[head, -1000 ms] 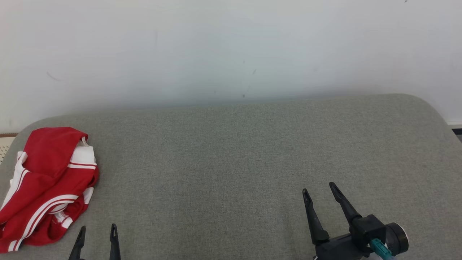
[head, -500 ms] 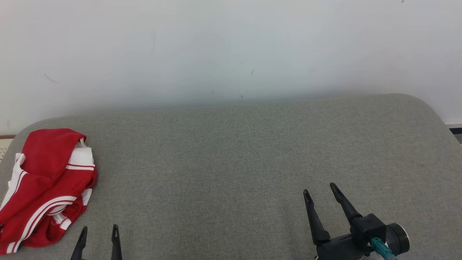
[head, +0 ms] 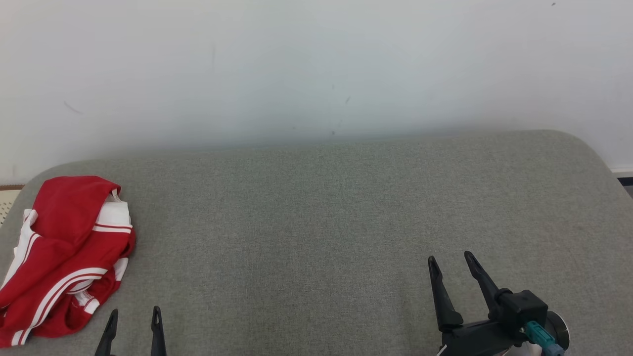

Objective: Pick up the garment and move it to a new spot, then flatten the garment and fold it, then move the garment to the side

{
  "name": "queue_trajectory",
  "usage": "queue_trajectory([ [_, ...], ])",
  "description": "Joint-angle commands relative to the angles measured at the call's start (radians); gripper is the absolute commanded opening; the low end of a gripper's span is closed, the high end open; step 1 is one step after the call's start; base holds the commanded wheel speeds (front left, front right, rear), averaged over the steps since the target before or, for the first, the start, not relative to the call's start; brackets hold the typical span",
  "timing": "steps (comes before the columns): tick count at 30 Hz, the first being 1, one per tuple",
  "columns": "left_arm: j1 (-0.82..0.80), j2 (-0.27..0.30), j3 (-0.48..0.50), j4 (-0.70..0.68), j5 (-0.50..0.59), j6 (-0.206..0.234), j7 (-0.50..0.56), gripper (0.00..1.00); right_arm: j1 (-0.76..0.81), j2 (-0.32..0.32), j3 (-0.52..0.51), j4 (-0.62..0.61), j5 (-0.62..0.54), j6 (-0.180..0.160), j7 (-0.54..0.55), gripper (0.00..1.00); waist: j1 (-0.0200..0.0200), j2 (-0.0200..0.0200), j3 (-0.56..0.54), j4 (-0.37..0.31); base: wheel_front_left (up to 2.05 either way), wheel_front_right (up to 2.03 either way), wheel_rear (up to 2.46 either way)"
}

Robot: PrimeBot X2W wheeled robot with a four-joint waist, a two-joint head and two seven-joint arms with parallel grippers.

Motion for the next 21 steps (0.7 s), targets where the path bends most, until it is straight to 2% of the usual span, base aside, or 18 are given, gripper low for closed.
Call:
queue_trajectory([
  [1, 0.013, 0.006, 0.000, -0.002, -0.001, 0.002, -0.003, 1.00, 0.008, 0.001, 0.000, -0.006, 0.011, 0.001, 0.004, 1.00, 0.0000, 0.0000, 0.000, 0.000, 0.00, 0.00, 0.00],
  [21, 0.022, 0.018, -0.005, -0.013, -0.019, 0.010, -0.003, 1.00, 0.015, -0.011, 0.003, -0.025, 0.056, 0.001, 0.030, 1.00, 0.0000, 0.0000, -0.002, -0.001, 0.00, 0.00, 0.00],
])
